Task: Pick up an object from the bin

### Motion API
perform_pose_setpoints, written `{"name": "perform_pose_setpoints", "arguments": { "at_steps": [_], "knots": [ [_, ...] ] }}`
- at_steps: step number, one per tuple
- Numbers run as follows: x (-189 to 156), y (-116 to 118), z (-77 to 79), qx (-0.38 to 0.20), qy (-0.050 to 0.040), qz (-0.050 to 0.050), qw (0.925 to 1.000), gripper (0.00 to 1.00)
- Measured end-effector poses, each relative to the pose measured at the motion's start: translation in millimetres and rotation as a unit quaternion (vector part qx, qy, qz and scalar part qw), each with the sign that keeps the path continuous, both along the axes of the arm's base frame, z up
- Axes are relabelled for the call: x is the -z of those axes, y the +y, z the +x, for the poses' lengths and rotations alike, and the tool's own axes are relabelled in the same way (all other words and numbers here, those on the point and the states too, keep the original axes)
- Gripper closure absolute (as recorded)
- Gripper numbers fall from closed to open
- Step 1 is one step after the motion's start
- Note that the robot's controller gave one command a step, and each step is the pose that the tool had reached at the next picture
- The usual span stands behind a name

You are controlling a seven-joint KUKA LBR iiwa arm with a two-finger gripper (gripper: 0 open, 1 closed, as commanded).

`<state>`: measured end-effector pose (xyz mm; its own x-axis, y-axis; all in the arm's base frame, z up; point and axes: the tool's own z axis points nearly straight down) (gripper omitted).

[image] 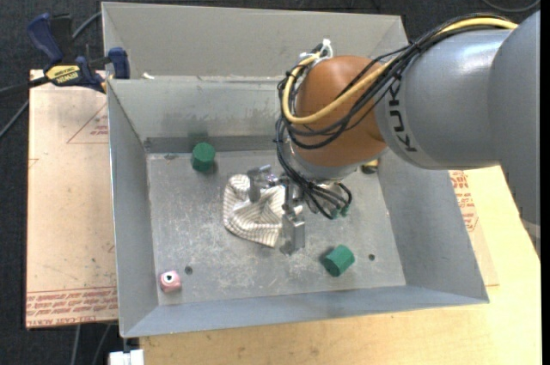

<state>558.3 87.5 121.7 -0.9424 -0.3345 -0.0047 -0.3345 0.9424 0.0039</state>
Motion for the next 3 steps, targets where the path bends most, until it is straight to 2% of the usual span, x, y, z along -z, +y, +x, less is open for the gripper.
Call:
{"name": "perform_pose_setpoints", "arguments": {
  "at_steps": [1,2,3],
  "knots": [
    [50.7,-34.6,3.2,-0.021,-0.0024,0.001,0.9998,1.00],
    [51.6,-35.1,2.4,-0.021,-0.0010,0.001,0.9998,0.00],
    [50.7,-34.9,3.2,-0.021,-0.0024,0.001,0.9998,1.00]
  ]
}}
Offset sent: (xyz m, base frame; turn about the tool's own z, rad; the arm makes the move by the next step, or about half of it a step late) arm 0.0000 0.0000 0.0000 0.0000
